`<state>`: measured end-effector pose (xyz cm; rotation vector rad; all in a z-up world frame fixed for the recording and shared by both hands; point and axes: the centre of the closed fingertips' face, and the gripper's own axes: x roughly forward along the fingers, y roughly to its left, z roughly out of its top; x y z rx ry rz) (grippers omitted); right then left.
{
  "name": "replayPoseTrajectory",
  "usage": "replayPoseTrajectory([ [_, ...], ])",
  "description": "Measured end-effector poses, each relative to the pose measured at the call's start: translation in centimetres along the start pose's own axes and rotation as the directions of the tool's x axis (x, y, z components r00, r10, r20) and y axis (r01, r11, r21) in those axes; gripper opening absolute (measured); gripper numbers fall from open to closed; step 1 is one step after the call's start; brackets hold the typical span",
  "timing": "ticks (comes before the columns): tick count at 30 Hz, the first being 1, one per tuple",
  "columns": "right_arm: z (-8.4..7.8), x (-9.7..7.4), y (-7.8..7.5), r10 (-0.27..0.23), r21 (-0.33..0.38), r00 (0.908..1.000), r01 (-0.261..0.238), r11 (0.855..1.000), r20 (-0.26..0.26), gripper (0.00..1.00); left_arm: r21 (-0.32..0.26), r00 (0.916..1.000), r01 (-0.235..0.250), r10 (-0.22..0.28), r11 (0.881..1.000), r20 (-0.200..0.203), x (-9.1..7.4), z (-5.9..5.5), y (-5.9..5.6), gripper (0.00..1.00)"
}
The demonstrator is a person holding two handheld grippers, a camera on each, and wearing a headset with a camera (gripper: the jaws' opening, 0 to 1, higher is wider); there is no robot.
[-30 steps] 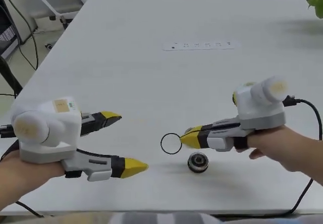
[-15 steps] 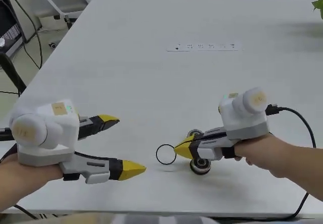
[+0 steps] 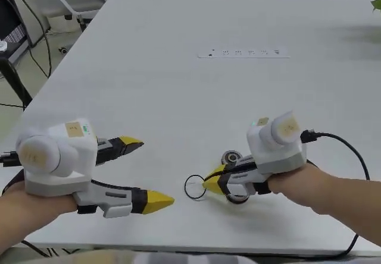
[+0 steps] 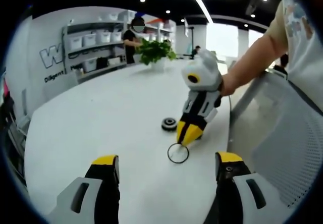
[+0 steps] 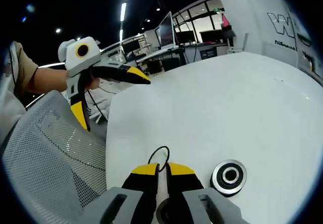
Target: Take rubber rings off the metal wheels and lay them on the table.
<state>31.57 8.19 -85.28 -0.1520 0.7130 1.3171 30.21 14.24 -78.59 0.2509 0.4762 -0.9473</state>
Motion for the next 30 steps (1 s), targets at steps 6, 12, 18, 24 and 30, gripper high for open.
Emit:
replayPoseTrajectory([
  [6, 0.0, 0.0, 0.1, -0.008, -0.027, 1.0, 0.008, 1.0, -0.002, 0.13, 0.005, 1.0, 0.004, -0.004, 1.0, -0.005, 0.0, -0.1, -0.1, 0.79],
  [12, 0.3, -0.2, 0.0, -0.009, -0.039, 0.9999, 0.009, 0.999, 0.008, 0.19, 0.007, 1.0, 0.007, -0.007, 1.0, -0.005, 0.1, 0.1, -0.1, 0.78],
  [18, 0.7, -0.7, 0.1, -0.004, -0.045, 0.9997, 0.005, 0.999, 0.023, 0.22, 0.01, 0.9999, 0.014, -0.014, 1.0, -0.005, 0.3, 0.4, -0.2, 0.78],
  [24, 0.9, -1.6, 0.2, 0.002, -0.045, 0.9992, 0.0, 0.999, 0.039, 0.24, 0.014, 0.9996, 0.029, -0.029, 0.999, -0.004, 0.9, 0.7, -0.6, 0.77],
  [30, 1.2, -2.5, 0.5, 0.004, -0.057, 0.9985, -0.001, 0.998, 0.055, 0.25, 0.027, 0.9988, 0.047, -0.046, 0.999, -0.015, 1.4, 0.9, -1.0, 0.77],
])
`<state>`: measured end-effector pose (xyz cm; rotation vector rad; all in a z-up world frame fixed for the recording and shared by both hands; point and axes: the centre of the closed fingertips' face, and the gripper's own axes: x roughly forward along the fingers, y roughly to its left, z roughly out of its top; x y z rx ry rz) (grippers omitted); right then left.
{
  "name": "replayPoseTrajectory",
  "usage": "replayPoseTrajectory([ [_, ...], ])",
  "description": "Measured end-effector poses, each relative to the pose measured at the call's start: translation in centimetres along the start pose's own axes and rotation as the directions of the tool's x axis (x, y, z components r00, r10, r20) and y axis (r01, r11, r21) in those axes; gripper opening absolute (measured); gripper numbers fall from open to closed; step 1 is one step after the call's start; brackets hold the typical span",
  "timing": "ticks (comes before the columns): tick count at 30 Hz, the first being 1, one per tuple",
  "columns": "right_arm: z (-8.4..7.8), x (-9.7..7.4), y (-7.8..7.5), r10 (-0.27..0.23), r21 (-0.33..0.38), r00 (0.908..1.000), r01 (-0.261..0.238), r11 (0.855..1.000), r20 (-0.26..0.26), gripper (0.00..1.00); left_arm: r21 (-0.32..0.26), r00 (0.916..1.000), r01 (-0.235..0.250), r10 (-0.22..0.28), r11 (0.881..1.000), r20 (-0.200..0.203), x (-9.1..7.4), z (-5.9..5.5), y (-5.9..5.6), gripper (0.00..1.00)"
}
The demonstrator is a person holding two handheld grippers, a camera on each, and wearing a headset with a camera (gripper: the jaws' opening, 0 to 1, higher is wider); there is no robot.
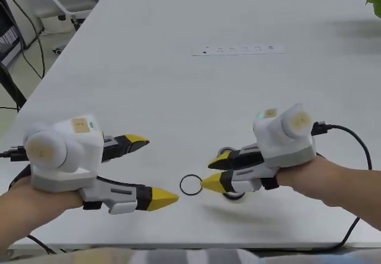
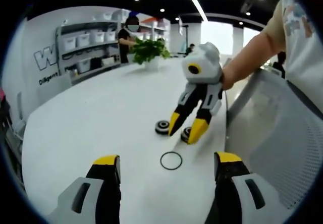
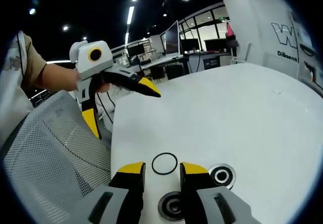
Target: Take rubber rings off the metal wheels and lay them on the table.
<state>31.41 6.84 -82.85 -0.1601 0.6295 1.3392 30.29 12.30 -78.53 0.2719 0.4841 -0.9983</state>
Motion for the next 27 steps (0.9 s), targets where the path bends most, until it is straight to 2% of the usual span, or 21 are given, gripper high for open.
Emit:
replayPoseTrajectory([
  [9, 0.1, -1.8, 0.0, -0.006, 0.0, 0.9996, 0.006, 1.0, 0.027, 0.27, 0.014, 0.9998, 0.021, -0.021, 1.0, -0.002, 0.8, 0.6, -0.3, 0.76],
  [27, -1.4, -4.7, -0.9, -0.048, 0.025, 0.998, 0.048, 0.999, 0.04, 0.29, 0.041, 0.9977, 0.065, -0.064, 0.997, -0.02, 2.6, 1.4, -0.8, 0.73],
])
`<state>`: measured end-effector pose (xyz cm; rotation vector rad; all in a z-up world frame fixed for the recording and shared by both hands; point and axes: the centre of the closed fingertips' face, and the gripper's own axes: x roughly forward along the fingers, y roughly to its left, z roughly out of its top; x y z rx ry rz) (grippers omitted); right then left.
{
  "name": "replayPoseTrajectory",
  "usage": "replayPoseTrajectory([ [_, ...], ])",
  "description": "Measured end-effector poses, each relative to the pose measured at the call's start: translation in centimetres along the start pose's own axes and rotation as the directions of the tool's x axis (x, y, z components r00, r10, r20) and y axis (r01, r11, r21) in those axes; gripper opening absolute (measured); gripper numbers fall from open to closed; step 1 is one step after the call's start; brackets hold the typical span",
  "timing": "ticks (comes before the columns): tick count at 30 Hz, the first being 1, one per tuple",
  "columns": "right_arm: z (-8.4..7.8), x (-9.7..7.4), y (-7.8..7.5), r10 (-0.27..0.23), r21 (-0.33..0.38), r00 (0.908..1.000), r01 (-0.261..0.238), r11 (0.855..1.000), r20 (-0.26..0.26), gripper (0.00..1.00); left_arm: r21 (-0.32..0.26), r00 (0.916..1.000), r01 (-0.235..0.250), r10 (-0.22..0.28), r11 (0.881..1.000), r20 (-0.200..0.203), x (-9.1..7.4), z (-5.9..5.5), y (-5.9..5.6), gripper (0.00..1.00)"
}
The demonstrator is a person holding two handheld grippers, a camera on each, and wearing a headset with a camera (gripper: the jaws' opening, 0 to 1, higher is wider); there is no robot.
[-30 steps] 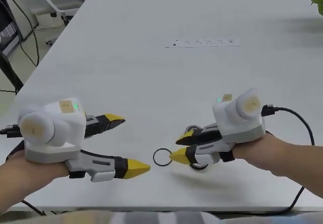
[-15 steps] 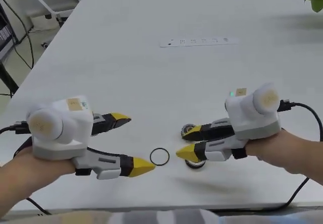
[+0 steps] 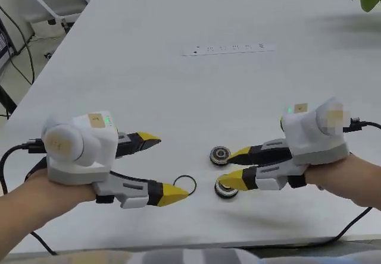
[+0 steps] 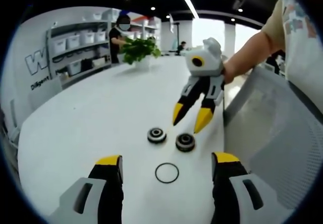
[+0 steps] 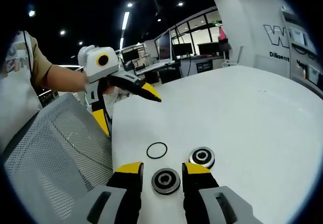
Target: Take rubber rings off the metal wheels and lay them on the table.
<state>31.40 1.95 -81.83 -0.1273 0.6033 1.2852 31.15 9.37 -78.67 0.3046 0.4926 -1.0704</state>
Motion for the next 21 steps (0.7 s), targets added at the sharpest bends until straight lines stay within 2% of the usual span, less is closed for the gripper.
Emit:
replayPoseTrajectory([
  [5, -0.5, -0.4, -0.3, -0.013, 0.01, 0.9999, 0.013, 1.0, -0.002, 0.29, 0.002, 0.9999, 0.011, -0.011, 1.0, -0.004, 0.5, 0.2, 0.1, 0.71],
  [21, -2.3, -1.0, -1.2, -0.029, 0.0, 0.9991, 0.029, 1.0, -0.031, 0.28, 0.004, 0.9976, 0.066, -0.066, 0.998, -0.021, 2.6, 0.5, -0.9, 0.64],
])
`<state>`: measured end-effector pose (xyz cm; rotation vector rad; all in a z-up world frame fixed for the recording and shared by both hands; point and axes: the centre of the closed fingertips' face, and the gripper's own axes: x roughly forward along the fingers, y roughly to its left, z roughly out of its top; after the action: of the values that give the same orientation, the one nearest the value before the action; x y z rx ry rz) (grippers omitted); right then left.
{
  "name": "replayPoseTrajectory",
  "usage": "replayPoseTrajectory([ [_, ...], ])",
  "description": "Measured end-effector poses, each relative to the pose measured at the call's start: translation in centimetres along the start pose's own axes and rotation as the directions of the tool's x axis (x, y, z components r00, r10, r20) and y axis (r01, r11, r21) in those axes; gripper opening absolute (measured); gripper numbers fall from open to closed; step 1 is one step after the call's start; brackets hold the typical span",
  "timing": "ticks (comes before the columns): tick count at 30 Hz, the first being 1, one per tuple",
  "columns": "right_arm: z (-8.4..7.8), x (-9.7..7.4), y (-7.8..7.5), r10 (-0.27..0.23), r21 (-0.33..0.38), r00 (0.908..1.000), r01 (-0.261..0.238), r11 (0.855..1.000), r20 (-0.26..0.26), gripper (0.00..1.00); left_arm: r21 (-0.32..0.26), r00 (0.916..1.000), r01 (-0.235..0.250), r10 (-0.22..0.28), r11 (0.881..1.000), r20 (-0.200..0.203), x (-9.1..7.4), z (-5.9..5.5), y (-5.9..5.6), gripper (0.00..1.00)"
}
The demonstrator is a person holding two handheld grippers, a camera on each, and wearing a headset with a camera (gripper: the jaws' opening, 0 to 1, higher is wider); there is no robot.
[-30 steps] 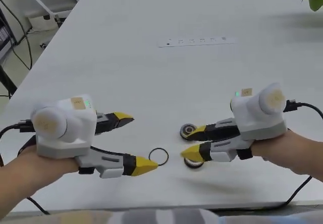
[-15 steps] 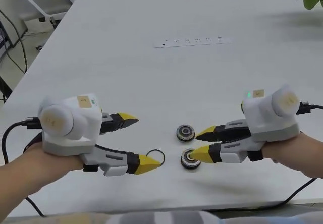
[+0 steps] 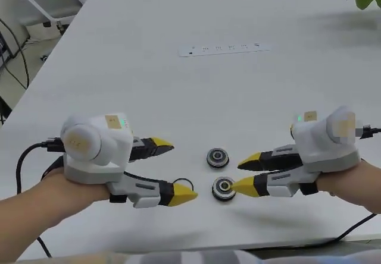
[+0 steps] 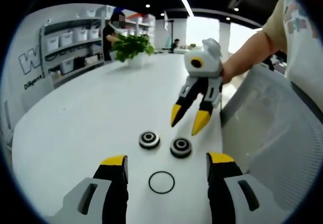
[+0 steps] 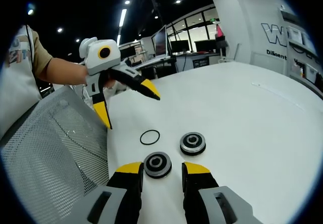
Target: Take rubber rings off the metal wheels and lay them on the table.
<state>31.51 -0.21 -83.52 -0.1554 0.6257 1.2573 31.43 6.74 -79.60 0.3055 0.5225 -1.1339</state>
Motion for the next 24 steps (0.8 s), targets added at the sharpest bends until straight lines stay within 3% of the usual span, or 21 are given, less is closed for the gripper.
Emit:
replayPoseTrajectory([
  [24, -2.2, 1.1, 0.3, 0.029, -0.077, 0.9971, -0.034, 0.996, -0.07, 0.22, 0.018, 0.995, 0.086, -0.084, 0.996, -0.054, 2.8, -0.8, -1.5, 0.5],
])
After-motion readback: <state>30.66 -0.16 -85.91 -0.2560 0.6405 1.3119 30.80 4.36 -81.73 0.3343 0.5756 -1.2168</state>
